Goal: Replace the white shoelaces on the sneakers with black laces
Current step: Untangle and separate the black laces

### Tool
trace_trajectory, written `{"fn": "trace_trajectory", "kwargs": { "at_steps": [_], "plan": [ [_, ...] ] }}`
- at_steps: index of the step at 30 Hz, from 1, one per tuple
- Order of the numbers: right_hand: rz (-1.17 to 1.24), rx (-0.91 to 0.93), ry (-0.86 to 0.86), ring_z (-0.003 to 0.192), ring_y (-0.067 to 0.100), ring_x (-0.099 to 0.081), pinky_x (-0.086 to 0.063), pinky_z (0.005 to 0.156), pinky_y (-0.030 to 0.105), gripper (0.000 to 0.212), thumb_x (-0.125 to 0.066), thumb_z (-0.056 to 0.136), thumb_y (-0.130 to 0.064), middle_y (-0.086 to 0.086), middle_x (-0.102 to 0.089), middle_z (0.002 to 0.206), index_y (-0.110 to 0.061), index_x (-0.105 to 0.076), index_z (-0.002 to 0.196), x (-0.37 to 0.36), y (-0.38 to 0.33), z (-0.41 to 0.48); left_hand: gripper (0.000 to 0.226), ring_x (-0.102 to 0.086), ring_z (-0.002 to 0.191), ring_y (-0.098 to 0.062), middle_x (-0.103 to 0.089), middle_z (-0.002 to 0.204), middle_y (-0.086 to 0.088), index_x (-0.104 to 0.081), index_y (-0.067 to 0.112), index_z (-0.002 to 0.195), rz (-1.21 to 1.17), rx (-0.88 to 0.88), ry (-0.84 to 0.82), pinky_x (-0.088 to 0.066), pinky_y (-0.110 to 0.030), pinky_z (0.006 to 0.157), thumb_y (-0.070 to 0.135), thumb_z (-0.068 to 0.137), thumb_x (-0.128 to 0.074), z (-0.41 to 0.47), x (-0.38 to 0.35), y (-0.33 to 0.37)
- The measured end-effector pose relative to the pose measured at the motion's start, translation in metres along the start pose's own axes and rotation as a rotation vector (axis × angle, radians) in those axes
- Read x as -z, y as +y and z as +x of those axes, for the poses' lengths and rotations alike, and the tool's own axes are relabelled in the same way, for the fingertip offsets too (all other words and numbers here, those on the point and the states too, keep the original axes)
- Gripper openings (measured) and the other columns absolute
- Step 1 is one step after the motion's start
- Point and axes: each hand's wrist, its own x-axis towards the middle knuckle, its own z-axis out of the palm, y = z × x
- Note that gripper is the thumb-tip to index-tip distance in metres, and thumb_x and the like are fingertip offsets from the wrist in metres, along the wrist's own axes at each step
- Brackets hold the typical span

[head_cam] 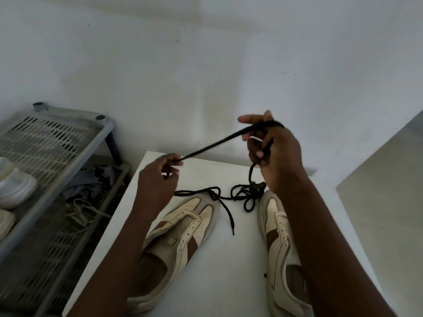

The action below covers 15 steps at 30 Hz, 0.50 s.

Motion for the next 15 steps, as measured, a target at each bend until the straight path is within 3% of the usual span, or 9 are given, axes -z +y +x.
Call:
{"fn": "trace_trajectory", "kwargs": {
  "at_steps": [1, 3, 5, 7, 9, 12, 13, 15],
  "plan": [
    [0.020, 0.020, -0.008, 0.043, 0.008, -0.027, -0.012, 0.046, 0.026, 0.043, -0.031, 0.105, -0.028, 0.002, -0.059, 0.067, -0.009, -0.069, 0.096, -0.004, -0.010, 0.000, 0.026, -0.059, 0.077, 0.000, -0.065, 0.086, 0.013, -0.066, 0.021, 0.104, 0.155, -0.040, -0.029, -0.043, -0.007, 0.068, 0.003, 0.086, -0.061, -0.001, -0.002, -0.003],
    [0.127, 0.051, -0.009, 0.042, 0.010, -0.026, -0.013, 0.043, 0.023, 0.042, -0.028, 0.104, -0.017, 0.003, -0.059, 0.065, -0.007, -0.067, 0.092, -0.006, -0.026, 0.001, 0.011, -0.057, 0.079, -0.013, -0.063, 0.082, 0.003, -0.070, 0.019, 0.096, 0.468, -0.064, -0.073, -0.041, -0.020, 0.070, 0.021, 0.085, -0.068, -0.003, -0.002, -0.015],
    [0.226, 0.086, 0.044, 0.043, 0.012, -0.025, -0.014, 0.043, 0.021, 0.043, -0.026, 0.101, -0.007, 0.006, -0.062, 0.066, -0.007, -0.067, 0.088, -0.002, -0.036, 0.003, 0.015, -0.058, 0.088, -0.025, -0.064, 0.089, -0.007, -0.073, 0.017, 0.086, 0.692, -0.027, -0.145, -0.041, -0.031, 0.075, 0.031, 0.086, -0.068, -0.003, 0.000, -0.026],
    [0.266, 0.090, 0.112, 0.044, 0.012, -0.028, -0.014, 0.044, 0.022, 0.040, -0.028, 0.101, -0.012, 0.007, -0.069, 0.075, -0.010, -0.067, 0.090, 0.003, -0.037, 0.002, 0.016, -0.059, 0.096, -0.024, -0.066, 0.098, -0.007, -0.071, 0.015, 0.088, 0.616, 0.062, -0.244, -0.038, -0.029, 0.079, 0.030, 0.087, -0.067, -0.003, 0.001, -0.029],
    [0.273, 0.054, 0.114, 0.045, 0.011, -0.034, -0.016, 0.043, 0.021, 0.038, -0.030, 0.104, -0.021, 0.007, -0.073, 0.085, -0.011, -0.066, 0.094, 0.003, -0.035, -0.002, 0.023, -0.056, 0.106, -0.016, -0.063, 0.112, -0.002, -0.062, 0.016, 0.102, 0.347, 0.161, -0.320, -0.036, -0.024, 0.080, 0.027, 0.084, -0.071, -0.009, -0.006, -0.020],
    [0.274, -0.012, 0.019, 0.043, 0.010, -0.036, -0.016, 0.040, 0.018, 0.040, -0.028, 0.104, -0.020, 0.006, -0.074, 0.088, -0.011, -0.066, 0.095, -0.004, -0.031, -0.011, 0.074, -0.042, 0.124, -0.007, -0.044, 0.139, 0.009, -0.037, 0.029, 0.140, 0.140, 0.077, -0.518, -0.038, -0.023, 0.094, 0.025, 0.078, -0.078, -0.022, -0.027, 0.001],
    [0.278, -0.024, -0.024, 0.043, 0.010, -0.036, -0.015, 0.040, 0.017, 0.041, -0.027, 0.103, -0.020, 0.006, -0.074, 0.089, -0.011, -0.066, 0.095, -0.008, -0.033, -0.015, 0.078, -0.039, 0.125, -0.004, -0.040, 0.141, 0.013, -0.033, 0.036, 0.143, 0.139, 0.017, -0.594, -0.037, -0.023, 0.097, 0.028, 0.079, -0.076, -0.027, -0.035, 0.007],
    [0.309, -0.011, -0.108, 0.042, 0.009, -0.037, -0.014, 0.039, 0.016, 0.043, -0.025, 0.102, -0.019, 0.004, -0.074, 0.093, -0.011, -0.067, 0.097, -0.015, -0.039, -0.018, 0.057, -0.043, 0.118, -0.002, -0.050, 0.132, 0.017, -0.047, 0.038, 0.134, 0.223, -0.132, -0.662, -0.039, -0.025, 0.099, 0.033, 0.083, -0.072, -0.036, -0.051, 0.011]
  ]
}}
